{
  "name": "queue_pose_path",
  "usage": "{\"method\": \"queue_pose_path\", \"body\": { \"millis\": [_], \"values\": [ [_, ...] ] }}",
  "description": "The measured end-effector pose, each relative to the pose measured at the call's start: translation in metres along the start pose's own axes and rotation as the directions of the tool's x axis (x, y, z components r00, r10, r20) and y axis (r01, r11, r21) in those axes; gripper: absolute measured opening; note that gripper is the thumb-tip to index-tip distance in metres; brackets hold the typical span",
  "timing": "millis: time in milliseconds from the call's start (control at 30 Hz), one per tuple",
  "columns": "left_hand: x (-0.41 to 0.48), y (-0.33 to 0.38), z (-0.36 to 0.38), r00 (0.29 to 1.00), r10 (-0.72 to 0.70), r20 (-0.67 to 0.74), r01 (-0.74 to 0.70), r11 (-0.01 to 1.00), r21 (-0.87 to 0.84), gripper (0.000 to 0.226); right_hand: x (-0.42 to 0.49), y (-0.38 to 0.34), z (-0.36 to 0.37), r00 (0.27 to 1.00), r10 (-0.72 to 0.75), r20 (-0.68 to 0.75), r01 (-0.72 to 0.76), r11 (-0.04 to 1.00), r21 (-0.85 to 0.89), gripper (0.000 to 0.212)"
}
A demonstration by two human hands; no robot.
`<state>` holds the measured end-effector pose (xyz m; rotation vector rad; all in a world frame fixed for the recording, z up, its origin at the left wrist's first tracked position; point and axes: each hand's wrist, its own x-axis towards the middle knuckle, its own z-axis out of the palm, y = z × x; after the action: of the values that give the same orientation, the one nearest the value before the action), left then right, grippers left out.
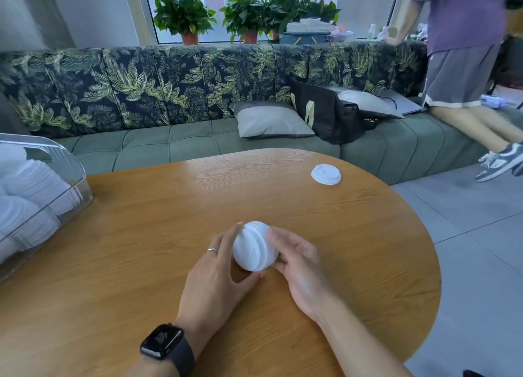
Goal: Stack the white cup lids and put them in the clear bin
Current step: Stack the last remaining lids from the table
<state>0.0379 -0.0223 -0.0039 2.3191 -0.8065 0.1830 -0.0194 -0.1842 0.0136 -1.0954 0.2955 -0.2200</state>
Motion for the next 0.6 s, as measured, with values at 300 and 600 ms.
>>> {"method": "queue_pose_path", "body": {
  "millis": [300,600],
  "values": [
    [-0.0009,0.0006,0.0015,1.0,-0.003,-0.01,0.003,1.0,-0.007,0.089,-0.0067,-0.0021,0.0065,0.996,-0.042,0.08,0.058,0.976,-0.208,0.024],
    [-0.0008,0.0,0.0002,1.0,0.01,-0.015,-0.011,0.999,-0.038,0.085,-0.003,0.0017,0.0053,1.0,-0.024,0.013,0.025,0.992,-0.123,0.038]
  ]
}}
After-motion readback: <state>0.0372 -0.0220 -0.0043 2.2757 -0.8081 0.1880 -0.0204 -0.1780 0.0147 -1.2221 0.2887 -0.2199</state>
